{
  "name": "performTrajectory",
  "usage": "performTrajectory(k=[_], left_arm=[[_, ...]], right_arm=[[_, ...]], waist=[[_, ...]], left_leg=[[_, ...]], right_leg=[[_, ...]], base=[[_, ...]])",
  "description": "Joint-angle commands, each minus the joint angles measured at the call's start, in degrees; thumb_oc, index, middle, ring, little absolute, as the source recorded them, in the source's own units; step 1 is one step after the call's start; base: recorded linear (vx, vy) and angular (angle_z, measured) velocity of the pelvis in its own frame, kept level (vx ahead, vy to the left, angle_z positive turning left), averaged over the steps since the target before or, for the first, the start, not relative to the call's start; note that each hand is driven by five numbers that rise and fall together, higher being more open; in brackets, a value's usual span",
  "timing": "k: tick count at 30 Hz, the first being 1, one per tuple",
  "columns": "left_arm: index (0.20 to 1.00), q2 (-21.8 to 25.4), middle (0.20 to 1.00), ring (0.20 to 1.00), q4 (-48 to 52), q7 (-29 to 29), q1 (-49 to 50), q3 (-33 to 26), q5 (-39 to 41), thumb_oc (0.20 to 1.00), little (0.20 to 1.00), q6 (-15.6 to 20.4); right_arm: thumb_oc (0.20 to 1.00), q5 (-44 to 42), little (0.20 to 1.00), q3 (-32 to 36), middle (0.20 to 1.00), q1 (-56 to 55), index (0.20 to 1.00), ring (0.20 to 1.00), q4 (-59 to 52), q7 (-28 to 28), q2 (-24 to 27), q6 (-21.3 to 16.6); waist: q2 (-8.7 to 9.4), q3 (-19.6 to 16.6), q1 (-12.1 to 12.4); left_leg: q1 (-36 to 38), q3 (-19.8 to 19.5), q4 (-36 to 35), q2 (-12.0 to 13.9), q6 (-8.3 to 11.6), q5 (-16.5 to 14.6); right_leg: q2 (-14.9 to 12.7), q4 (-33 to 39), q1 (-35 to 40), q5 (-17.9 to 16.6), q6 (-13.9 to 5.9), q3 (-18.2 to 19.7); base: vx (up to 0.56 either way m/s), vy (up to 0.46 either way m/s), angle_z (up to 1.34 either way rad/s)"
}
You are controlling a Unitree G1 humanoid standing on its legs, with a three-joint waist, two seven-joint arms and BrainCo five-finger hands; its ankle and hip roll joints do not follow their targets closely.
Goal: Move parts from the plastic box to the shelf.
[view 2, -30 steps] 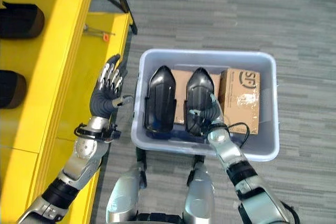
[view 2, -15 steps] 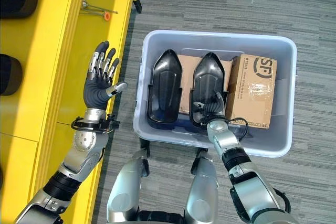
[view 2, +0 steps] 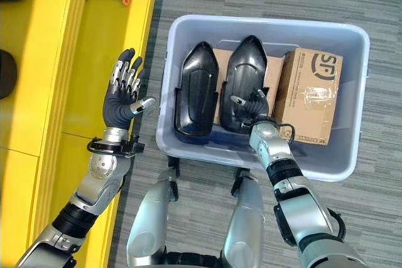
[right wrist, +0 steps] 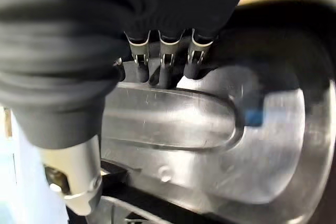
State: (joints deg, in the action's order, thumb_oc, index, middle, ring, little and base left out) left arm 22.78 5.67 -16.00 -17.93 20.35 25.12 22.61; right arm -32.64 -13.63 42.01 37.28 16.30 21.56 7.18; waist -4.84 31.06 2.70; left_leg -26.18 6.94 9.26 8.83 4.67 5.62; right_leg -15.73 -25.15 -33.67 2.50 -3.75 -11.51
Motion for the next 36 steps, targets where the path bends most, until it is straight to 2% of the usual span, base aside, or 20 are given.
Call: performTrajectory(k=[1,5,9,11,13,15,18,19,20,25,29,34,36], left_arm=[[1.0,-0.1,1.0,1.0,7.1,0.9,0.4,-0.3,-3.0,1.0,1.0,2.1],[1.0,-0.4,1.0,1.0,7.2,1.9,0.6,-0.5,-3.0,1.0,1.0,2.3],[1.0,-0.5,1.0,1.0,6.9,2.1,0.5,-0.1,-3.6,1.0,1.0,2.3],[1.0,-0.6,1.0,1.0,7.0,1.9,0.3,0.1,-3.4,1.0,1.0,2.2],[1.0,-0.7,1.0,1.0,6.9,1.5,0.3,0.4,-3.8,1.0,1.0,2.5],[1.0,-0.8,1.0,1.0,7.0,0.8,0.5,0.8,-3.8,1.0,1.0,2.5],[1.0,-1.7,1.0,1.0,7.2,-1.1,0.9,1.7,-4.9,1.0,1.0,3.2],[1.0,-1.9,1.0,1.0,7.4,-2.4,1.0,2.2,-5.5,1.0,1.0,3.4],[1.0,-2.2,1.0,1.0,7.4,-3.6,0.9,2.7,-5.8,1.0,1.0,4.1],[1.0,-3.2,1.0,1.0,6.5,-5.0,1.5,4.2,-6.5,1.0,1.0,5.9],[1.0,-3.4,1.0,1.0,5.7,-6.8,3.2,5.2,-7.4,1.0,1.0,8.5],[1.0,-3.5,1.0,1.0,4.9,-8.6,4.1,6.3,-8.2,1.0,1.0,10.9],[1.0,-3.4,1.0,1.0,4.4,-9.2,4.3,6.6,-8.3,1.0,1.0,11.6]], right_arm=[[1.0,-1.4,1.0,-3.0,1.0,0.4,1.0,1.0,-1.1,-7.0,-3.4,0.8],[1.0,0.3,1.0,-5.7,1.0,1.0,1.0,1.0,-3.3,-7.6,-4.8,0.7],[1.0,3.9,1.0,-7.7,1.0,1.8,1.0,1.0,-5.3,-3.8,-5.5,-0.7],[1.0,10.8,1.0,-7.8,1.0,2.4,1.0,1.0,-5.7,3.0,-5.5,-4.0],[1.0,21.7,1.0,-7.5,1.0,3.2,1.0,1.0,-7.0,11.0,-4.3,-8.2],[1.0,30.7,1.0,-7.2,1.0,3.1,1.0,1.0,-9.7,17.8,-3.6,-9.2],[1.0,39.4,1.0,-6.3,1.0,2.5,1.0,1.0,-15.7,23.9,-2.2,-10.3],[1.0,40.6,1.0,-6.0,1.0,1.9,1.0,1.0,-18.8,24.0,-1.9,-10.6],[1.0,41.6,1.0,-5.9,1.0,1.0,1.0,1.0,-22.4,23.6,-1.6,-12.8],[1.0,43.2,1.0,-6.7,1.0,-2.7,1.0,1.0,-27.4,28.3,-2.2,-14.3],[1.0,43.8,1.0,-7.2,1.0,-8.4,1.0,1.0,-30.3,28.4,-2.3,-16.1],[1.0,44.7,1.0,-9.0,1.0,-11.8,1.0,1.0,-31.1,28.9,-2.0,-15.6],[1.0,42.6,1.0,-9.6,1.0,-13.2,1.0,1.0,-30.1,29.3,-1.7,-13.9]], waist=[[-0.97,-1.3,2.4],[-1.12,-1.3,2.8],[-1.17,-1.3,3.2],[-1.21,-1.3,3.3],[-1.23,-1.3,3.0],[-1.27,-1.3,2.7],[-1.67,-1.3,1.6],[-1.86,-1.3,1.1],[-2.19,-1.3,0.4],[-2.99,-1.3,-1.2],[-3.62,-1.3,-3.1],[-3.94,-1.3,-4.3],[-3.93,-1.3,-4.8]], left_leg=[[-2.6,-0.8,3.1,-0.9,-1.01,-1.1],[-3.1,-0.9,3.1,-1.2,-1.1,-0.8],[-2.9,-1.1,2.5,-1.4,-1.12,-0.5],[-2.8,-1.2,2.3,-1.5,-1.13,-0.4],[-2.6,-1.1,2.1,-1.4,-1.2,-0.4],[-2.5,-1.0,2.0,-1.4,-1.2,-0.3],[-2.0,-0.5,1.4,-1.4,-1.24,-0.3],[-1.9,-0.2,1.2,-1.3,-1.22,-0.2],[-1.8,0.1,0.9,-1.3,-1.22,0.0],[-0.7,1.1,0.3,-1.5,-1.13,0.0],[0.6,2.6,-0.9,-1.4,-0.85,0.0],[1.2,3.7,-1.2,-1.1,-0.75,0.0],[1.4,4.1,-1.2,-1.0,-0.67,-0.3]], right_leg=[[0.0,3.1,2.8,-1.9,-0.53,-0.8],[0.0,2.9,2.5,-2.0,-0.35,-1.0],[0.1,2.8,2.5,-2.0,-0.31,-1.2],[0.2,2.9,2.7,-2.0,-0.31,-1.2],[0.3,2.9,2.8,-2.1,-0.45,-1.1],[0.3,3.0,2.9,-2.1,-0.58,-1.0],[0.5,3.5,2.8,-2.3,-0.83,-0.3],[0.5,3.8,2.9,-2.3,-0.91,-0.1],[0.6,4.3,2.6,-2.6,-0.83,0.4],[0.6,4.7,2.9,-2.5,-0.67,1.5],[0.6,5.8,3.2,-2.7,-0.82,2.4],[0.3,6.5,3.1,-3.0,-1.01,2.9],[-0.1,6.6,3.3,-2.9,-1.21,2.9]], base=[[0.0,0.0,0.0],[0.0,0.0,0.0],[0.0,0.0,0.0],[0.0,0.0,0.0],[0.0,0.006,0.04],[0.0,0.029,0.05],[0.01,0.093,0.01],[-0.01,0.156,-0.04],[0.0,0.147,-0.07],[0.01,0.11,-0.18],[0.01,0.123,-0.1],[0.0,0.075,-0.14],[-0.01,0.039,-0.1]])
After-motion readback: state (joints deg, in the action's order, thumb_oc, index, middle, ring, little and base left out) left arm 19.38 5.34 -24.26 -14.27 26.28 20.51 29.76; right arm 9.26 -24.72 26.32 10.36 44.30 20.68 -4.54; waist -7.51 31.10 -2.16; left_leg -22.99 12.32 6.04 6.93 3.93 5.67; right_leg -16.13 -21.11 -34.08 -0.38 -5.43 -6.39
